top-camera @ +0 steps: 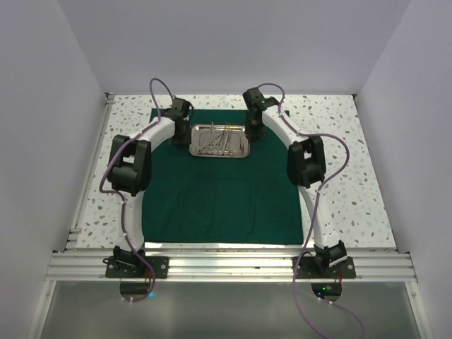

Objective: Open and lay out the surgical kit
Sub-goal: Move the container from the surgical kit.

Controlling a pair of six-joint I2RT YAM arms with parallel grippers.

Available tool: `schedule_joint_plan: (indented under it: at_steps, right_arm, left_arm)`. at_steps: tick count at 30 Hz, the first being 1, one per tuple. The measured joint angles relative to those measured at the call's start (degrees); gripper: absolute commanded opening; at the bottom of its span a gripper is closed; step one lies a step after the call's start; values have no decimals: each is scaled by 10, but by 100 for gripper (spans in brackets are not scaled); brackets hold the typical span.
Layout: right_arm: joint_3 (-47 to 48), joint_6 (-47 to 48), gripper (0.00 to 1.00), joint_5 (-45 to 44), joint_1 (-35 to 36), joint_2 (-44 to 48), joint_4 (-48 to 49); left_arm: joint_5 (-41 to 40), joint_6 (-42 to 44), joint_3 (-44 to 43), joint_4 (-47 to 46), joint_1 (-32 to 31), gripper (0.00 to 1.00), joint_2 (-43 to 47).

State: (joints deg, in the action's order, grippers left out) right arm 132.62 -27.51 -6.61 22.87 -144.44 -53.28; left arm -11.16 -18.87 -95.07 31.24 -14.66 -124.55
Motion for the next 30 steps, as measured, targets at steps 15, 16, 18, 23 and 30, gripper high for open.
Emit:
schedule_joint_plan:
  at_steps: [15,16,18,23,30]
  right_arm:
    - [0,-1,11,0,1,-3,1]
    - [0,-1,11,0,1,-3,1]
    - [1,-1,11,0,1,-4,1]
    - [1,2,8,0,1,-4,1]
    - [1,7,1,0,2,-4,1]
  left_arm:
    - [19,-1,2,-3,0,49,54]
    - [20,-1,2,-4,0,49,59]
    - [21,-1,2,-9,0,48,66]
    - [35,-1,15,-19,0,46,66]
    - [57,-5,21,-28,0,41,36]
